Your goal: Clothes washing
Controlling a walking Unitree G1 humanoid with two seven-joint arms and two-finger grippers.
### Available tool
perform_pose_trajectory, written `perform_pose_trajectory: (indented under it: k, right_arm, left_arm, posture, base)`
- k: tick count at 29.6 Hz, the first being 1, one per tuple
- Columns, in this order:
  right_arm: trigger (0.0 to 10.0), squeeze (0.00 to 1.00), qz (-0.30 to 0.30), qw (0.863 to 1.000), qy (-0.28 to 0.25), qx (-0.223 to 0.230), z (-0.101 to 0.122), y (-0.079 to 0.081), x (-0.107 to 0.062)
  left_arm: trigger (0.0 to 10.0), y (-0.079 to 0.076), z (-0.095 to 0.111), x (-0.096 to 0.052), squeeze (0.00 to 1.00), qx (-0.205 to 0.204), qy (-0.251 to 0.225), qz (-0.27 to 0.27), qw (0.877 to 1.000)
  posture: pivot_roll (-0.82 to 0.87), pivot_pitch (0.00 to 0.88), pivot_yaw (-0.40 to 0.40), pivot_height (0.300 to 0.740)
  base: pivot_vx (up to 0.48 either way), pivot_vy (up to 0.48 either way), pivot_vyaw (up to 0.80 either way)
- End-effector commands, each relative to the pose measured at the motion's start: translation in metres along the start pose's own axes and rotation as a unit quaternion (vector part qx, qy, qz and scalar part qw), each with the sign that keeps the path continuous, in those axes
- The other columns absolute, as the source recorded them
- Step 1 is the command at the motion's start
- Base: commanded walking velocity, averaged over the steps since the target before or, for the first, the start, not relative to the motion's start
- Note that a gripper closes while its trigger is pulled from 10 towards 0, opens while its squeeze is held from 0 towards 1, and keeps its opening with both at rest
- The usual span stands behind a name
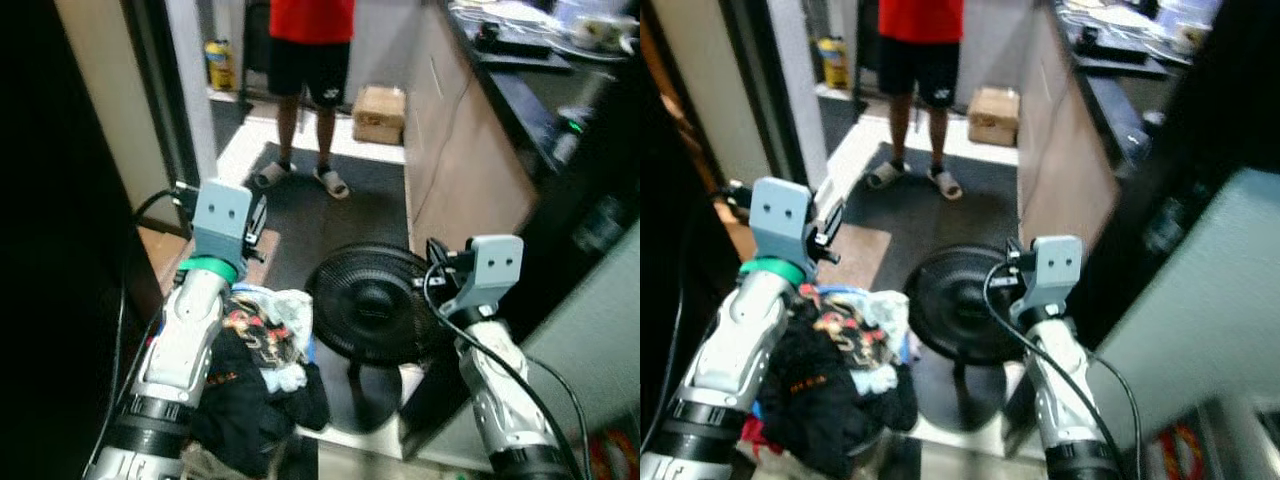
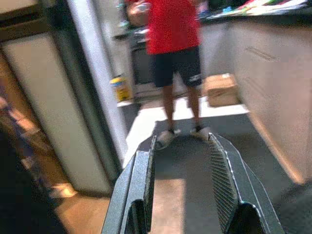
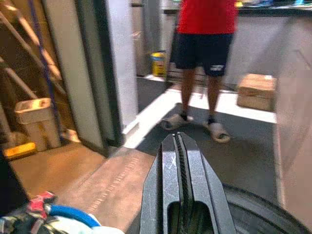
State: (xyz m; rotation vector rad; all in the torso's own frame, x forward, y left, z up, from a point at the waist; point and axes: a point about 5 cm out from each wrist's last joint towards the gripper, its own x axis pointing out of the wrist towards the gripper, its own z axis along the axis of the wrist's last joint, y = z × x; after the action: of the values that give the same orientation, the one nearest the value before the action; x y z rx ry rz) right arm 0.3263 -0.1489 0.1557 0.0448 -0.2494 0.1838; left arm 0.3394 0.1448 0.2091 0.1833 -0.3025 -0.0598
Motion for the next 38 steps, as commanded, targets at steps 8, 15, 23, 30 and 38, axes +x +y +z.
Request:
perform_pose_trajectory:
  k: [8, 15, 23, 30, 38]
  right_arm:
    - [10.0, 0.00, -0.017, 1.000, 0.008, -0.008, -0.003, -0.010, -0.004]
    - [10.0, 0.00, -0.010, 1.000, 0.008, -0.009, -0.005, -0.007, -0.004]
    - [10.0, 0.00, -0.001, 1.000, 0.010, -0.011, -0.005, -0.005, -0.005]
    - [10.0, 0.00, 0.033, 0.997, 0.058, -0.032, -0.028, 0.004, -0.015]
    - [10.0, 0.00, 0.023, 0.992, 0.115, -0.045, -0.058, 0.010, -0.026]
  left_arm:
    - [10.0, -0.008, -0.008, -0.002, 0.00, 0.005, 0.020, -0.014, 1.000]
    - [10.0, -0.008, -0.012, -0.003, 0.00, 0.003, 0.024, -0.020, 1.000]
    - [10.0, -0.011, -0.014, -0.004, 0.00, 0.006, 0.026, -0.027, 0.999]
    - [10.0, -0.014, -0.041, -0.014, 0.00, 0.000, 0.079, -0.034, 0.996]
    - [10.0, -0.019, -0.101, -0.042, 0.00, 0.001, 0.213, -0.025, 0.977]
  posture:
    - [0.06, 0.000, 0.010, 0.740]
    - [0.06, 0.000, 0.013, 0.740]
    - [0.06, 0.000, 0.013, 0.740]
    - [0.05, 0.000, 0.011, 0.740]
    - [0.07, 0.000, -0.001, 0.740]
  base:
    - [0.000, 0.000, 0.00]
    - [0.000, 0.000, 0.00]
    - [0.000, 0.000, 0.00]
    - [0.000, 0.000, 0.00]
    - [0.000, 0.000, 0.00]
